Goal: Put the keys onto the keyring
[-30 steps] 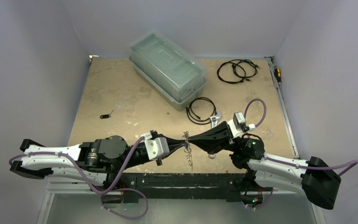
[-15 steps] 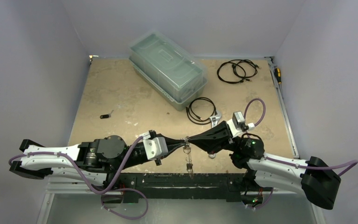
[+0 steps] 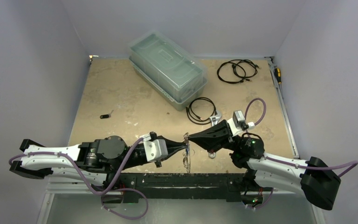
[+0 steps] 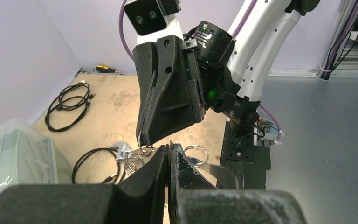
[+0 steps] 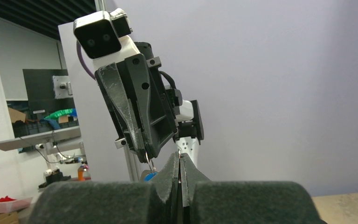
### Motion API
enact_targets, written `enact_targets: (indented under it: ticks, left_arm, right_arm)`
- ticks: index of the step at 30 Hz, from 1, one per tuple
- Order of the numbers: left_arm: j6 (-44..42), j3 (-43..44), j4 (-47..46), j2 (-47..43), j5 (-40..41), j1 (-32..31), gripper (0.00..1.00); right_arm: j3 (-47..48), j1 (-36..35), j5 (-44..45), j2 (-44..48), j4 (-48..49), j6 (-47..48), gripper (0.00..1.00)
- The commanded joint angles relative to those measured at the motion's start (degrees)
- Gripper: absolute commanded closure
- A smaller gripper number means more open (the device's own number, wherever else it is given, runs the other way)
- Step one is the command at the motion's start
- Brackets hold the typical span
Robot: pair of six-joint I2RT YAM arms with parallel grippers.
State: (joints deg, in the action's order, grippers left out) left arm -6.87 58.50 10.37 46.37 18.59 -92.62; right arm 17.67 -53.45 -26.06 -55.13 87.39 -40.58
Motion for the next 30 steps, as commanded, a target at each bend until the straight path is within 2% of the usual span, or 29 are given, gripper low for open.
enact_targets:
  ticks: [1, 11, 20, 24, 30]
  left_arm:
    - [0.88, 1.60, -1.58, -0.62, 0.51, -0.19, 1.00]
    - [1.41, 1.45, -2.36, -3.40, 2.79, -0.17, 1.00]
    - [1.09, 0.78, -3.71, -3.03, 3.02, -0.19, 1.00]
    - [0.49, 0.98, -4.14, -1.90, 2.63, -0.19, 1.00]
    - [0.10, 1.70, -1.44, -2.42, 7.05, -0.19, 1.00]
  right_arm:
    - [2.28, 0.29, 0.39, 0.22, 14.53, -0.97, 1.00]
    - [-0.70, 0.45, -3.77, 2.77, 16.82, -0.83, 1.00]
    - [1.03, 0.54, -6.28, 2.57, 17.80, -2.19, 1.00]
    - [1.40, 0.52, -5.97, 2.04, 17.95, -1.85, 1.00]
    - [0.52, 0.52, -4.62, 5.72, 15.79, -0.12, 1.00]
